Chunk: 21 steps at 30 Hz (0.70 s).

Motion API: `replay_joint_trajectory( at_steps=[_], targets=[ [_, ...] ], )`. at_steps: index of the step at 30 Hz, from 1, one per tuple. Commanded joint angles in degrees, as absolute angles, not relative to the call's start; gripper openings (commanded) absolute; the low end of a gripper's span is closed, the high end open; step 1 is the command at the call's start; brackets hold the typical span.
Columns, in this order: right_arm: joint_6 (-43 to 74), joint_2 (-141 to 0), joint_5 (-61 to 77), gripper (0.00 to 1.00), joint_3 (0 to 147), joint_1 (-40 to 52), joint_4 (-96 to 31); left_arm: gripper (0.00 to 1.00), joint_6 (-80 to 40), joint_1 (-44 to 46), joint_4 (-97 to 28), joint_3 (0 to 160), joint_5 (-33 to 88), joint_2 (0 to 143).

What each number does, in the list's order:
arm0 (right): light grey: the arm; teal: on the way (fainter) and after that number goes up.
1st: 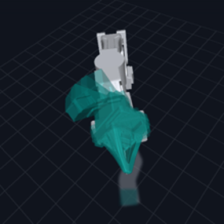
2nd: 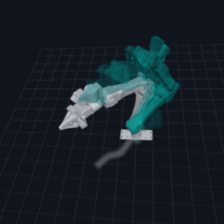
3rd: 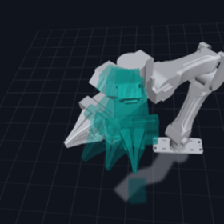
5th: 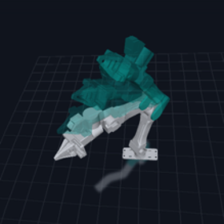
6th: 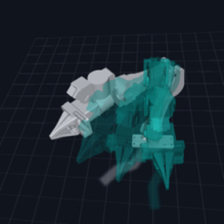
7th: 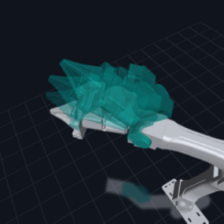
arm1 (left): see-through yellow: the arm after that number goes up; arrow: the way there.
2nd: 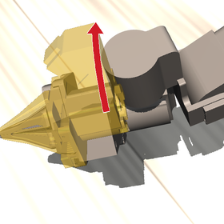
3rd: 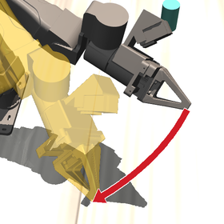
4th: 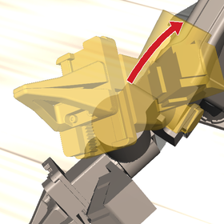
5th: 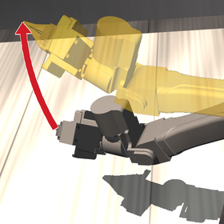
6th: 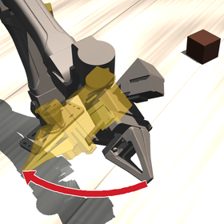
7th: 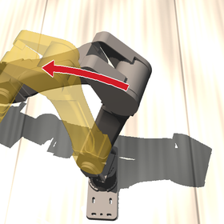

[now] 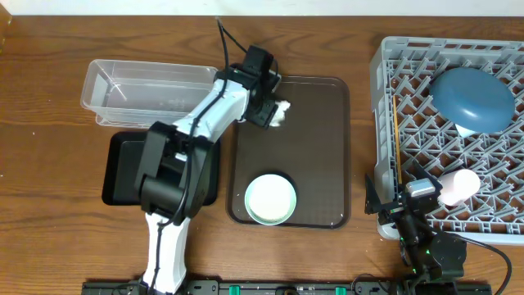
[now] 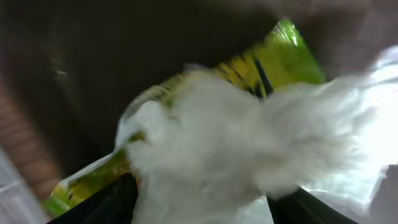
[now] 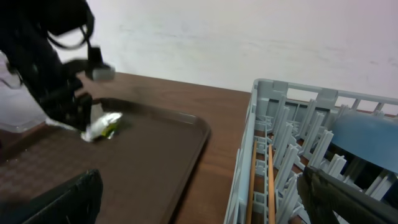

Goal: Sort waste into correct bins and load items into the dishwasher rack
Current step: 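Reach the left gripper to the yellow snack wrapper and grasp it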

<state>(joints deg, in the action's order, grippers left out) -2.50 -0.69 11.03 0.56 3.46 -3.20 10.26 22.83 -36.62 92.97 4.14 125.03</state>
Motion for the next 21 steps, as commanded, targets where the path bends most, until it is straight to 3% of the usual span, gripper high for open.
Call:
replay_joint_trajectory(
  at_steps=[1, 5, 10, 19, 21],
  targets=[
    [-1.8, -0.3, 10.9, 0.99, 0.3, 2.9, -3.2, 0.64, 9.8, 23.4, -36.2, 93.0, 5.1, 124.8],
    [-1.8, -0.3, 10.9, 0.99, 0.3, 2.9, -3.2, 0.25, 9.7, 24.4, -36.4, 93.0, 5.5, 123.4],
    [-1.8, -0.3, 10.9, 0.99, 0.3, 2.9, -3.2, 0.06, 7.6, 25.8, -37.6, 93.0, 5.5, 116.3],
    [-1.8, -0.3, 10.9, 0.99, 0.3, 2.9, -3.2, 0.06, 7.2, 26.1, -41.8, 93.0, 5.0, 105.6],
    [-1.8, -0.3, 10.9, 0.99, 0.3, 2.9, -3.2, 0.06, 4.5, 25.9, -43.0, 93.0, -1.4, 104.5]
  ],
)
